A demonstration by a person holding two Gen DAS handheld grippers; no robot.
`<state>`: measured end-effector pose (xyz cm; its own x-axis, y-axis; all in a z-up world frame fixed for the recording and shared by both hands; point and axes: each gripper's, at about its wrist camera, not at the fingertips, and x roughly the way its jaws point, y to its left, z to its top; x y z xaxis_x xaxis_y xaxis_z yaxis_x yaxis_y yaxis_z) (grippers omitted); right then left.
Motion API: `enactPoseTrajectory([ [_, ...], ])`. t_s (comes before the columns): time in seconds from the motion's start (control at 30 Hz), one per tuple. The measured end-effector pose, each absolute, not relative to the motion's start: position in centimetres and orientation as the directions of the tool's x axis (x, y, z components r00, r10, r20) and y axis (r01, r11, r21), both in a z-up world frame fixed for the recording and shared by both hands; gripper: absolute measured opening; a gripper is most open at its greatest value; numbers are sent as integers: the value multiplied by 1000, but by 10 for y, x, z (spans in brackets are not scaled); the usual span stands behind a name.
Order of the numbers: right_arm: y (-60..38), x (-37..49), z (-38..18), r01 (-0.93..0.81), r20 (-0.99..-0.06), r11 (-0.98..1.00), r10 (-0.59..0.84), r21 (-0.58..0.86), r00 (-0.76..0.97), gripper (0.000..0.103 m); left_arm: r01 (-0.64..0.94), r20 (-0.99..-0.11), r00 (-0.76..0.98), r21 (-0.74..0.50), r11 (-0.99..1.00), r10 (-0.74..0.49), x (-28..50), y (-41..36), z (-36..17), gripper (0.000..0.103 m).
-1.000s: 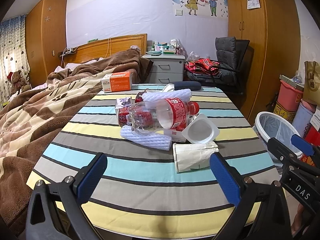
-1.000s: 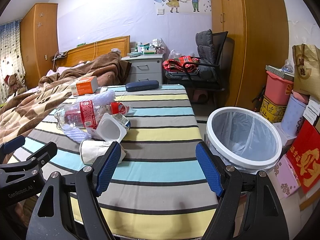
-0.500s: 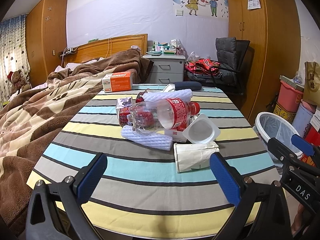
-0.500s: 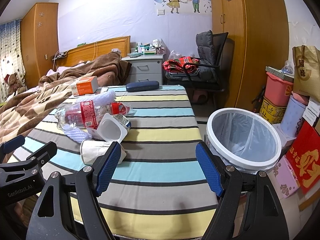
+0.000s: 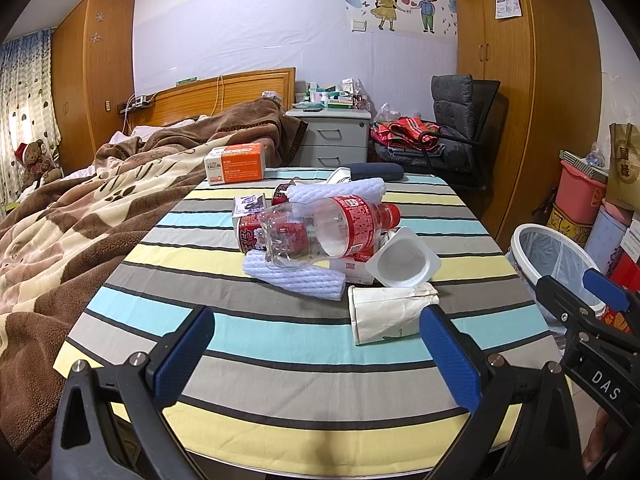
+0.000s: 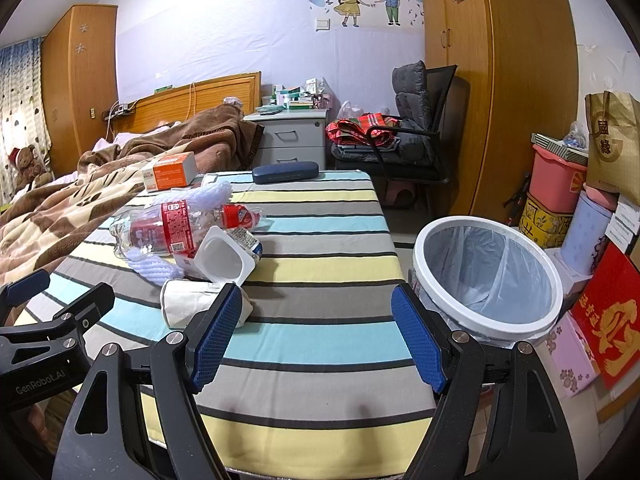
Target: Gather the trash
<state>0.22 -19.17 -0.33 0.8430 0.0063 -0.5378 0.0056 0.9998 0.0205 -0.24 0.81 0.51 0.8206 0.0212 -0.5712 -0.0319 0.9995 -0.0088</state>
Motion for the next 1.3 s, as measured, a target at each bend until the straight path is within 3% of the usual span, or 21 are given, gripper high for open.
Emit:
enactPoseTrajectory([
  [1.07,-192,2,-3,1,-539,1000,8,17,842,79,-15,-575,818,-29,999,-4,-1,12,3,103],
  [1.3,-194,21,-18,-14,-589,998,48,62,807,79,-4,-605,796,-26,1000,-12,17,30,-8,103],
])
